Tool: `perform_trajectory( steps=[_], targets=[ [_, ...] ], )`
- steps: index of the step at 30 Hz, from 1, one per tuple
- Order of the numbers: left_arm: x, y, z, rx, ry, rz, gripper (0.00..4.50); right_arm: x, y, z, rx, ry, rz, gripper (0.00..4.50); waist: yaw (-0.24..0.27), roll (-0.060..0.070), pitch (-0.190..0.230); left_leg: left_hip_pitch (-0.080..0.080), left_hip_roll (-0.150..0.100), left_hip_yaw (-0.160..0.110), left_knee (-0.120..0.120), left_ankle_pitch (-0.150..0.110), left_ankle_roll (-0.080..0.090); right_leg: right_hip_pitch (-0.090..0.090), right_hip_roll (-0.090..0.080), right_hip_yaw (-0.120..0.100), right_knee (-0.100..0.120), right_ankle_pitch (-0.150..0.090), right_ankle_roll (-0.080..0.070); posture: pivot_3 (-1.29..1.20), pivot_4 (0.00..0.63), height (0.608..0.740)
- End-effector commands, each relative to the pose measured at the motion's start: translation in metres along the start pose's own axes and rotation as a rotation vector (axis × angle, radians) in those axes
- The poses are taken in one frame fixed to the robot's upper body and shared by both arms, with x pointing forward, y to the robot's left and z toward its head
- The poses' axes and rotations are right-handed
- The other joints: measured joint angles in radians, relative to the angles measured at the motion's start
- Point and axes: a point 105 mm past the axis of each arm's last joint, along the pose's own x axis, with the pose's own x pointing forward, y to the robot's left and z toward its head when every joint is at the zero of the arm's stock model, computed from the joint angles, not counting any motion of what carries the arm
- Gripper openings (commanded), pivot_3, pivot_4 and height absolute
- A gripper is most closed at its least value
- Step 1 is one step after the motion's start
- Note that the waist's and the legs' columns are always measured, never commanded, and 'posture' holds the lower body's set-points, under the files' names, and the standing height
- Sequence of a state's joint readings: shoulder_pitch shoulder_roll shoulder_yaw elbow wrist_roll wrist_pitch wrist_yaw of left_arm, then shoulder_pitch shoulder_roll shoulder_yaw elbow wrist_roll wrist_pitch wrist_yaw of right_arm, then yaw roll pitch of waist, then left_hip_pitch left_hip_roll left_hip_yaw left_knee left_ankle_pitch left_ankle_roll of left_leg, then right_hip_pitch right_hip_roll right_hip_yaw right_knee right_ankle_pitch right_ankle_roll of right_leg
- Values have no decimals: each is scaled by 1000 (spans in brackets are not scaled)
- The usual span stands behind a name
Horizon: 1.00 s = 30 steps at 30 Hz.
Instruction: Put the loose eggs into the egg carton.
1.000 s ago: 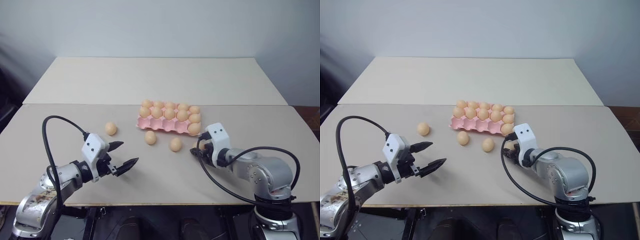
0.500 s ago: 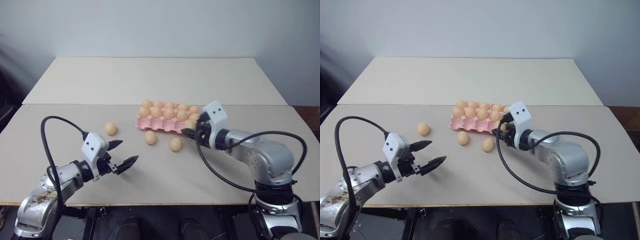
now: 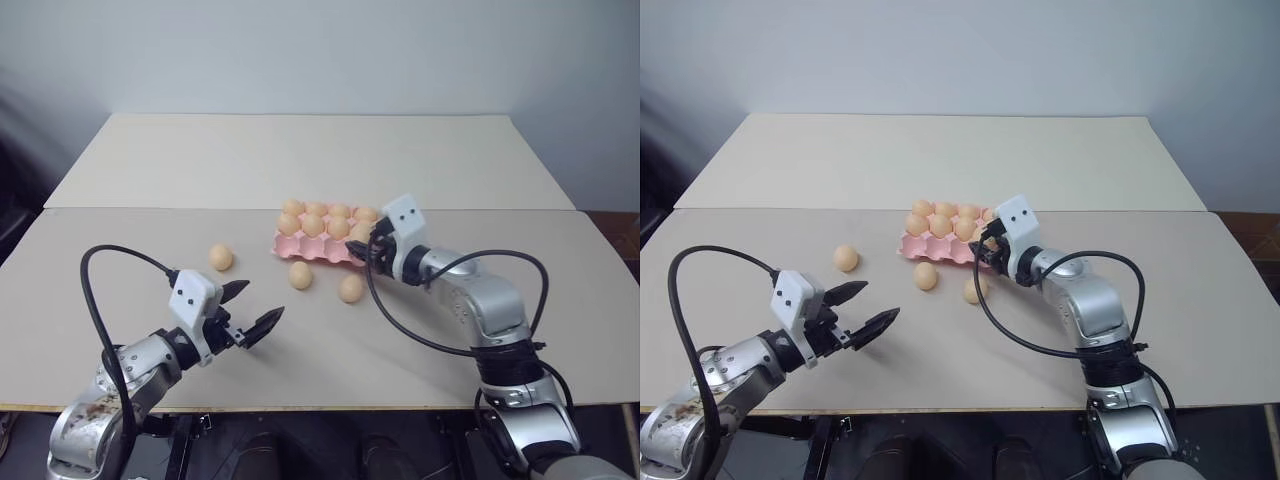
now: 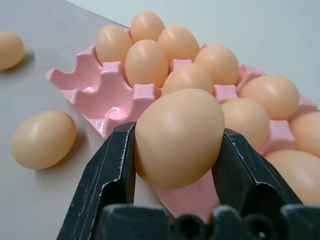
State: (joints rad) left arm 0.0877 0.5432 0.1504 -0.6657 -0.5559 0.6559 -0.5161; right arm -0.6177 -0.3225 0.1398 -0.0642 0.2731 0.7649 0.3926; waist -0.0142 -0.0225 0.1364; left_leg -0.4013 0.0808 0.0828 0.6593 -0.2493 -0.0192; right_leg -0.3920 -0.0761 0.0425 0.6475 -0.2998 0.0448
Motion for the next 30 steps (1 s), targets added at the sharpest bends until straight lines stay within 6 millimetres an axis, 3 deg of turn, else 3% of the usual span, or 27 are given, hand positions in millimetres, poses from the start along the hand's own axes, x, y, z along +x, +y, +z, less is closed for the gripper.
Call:
perform_trajectory(
  steps=[1, 9, 16, 17, 25, 30],
  targets=[
    [-1, -8, 10, 25, -37, -16, 4500, 2, -4, 15, -47, -72, -24, 1973, 0, 0, 0, 0, 0, 0, 0, 0, 0, 0, 0, 0, 0, 0, 0, 0, 150, 740],
    [-3, -7, 10, 31, -33, -6, 4500, 4, -11, 6, -55, -50, -37, 1973, 0, 0, 0, 0, 0, 0, 0, 0, 0, 0, 0, 0, 0, 0, 0, 0, 150, 740],
    [-4, -6, 10, 36, -27, -3, 4500, 1, -11, 9, -61, -54, -36, 4349, 0, 0, 0, 0, 0, 0, 0, 0, 0, 0, 0, 0, 0, 0, 0, 0, 150, 740],
    [-4, -6, 10, 37, -24, -4, 4500, -1, -10, 10, -74, -52, -31, 4466, 0, 0, 0, 0, 0, 0, 0, 0, 0, 0, 0, 0, 0, 0, 0, 0, 150, 740],
    [-6, -1, 10, 49, -16, 2, 4500, -12, -7, 21, -120, -57, -5, 4466, 0, 0, 0, 0, 0, 0, 0, 0, 0, 0, 0, 0, 0, 0, 0, 0, 150, 740],
    [-7, -1, 10, 50, -7, -24, 4500, -32, -2, 23, -109, -50, 66, 4466, 1, 0, 0, 0, 0, 0, 0, 0, 0, 0, 0, 0, 0, 0, 0, 0, 150, 740]
  ],
)
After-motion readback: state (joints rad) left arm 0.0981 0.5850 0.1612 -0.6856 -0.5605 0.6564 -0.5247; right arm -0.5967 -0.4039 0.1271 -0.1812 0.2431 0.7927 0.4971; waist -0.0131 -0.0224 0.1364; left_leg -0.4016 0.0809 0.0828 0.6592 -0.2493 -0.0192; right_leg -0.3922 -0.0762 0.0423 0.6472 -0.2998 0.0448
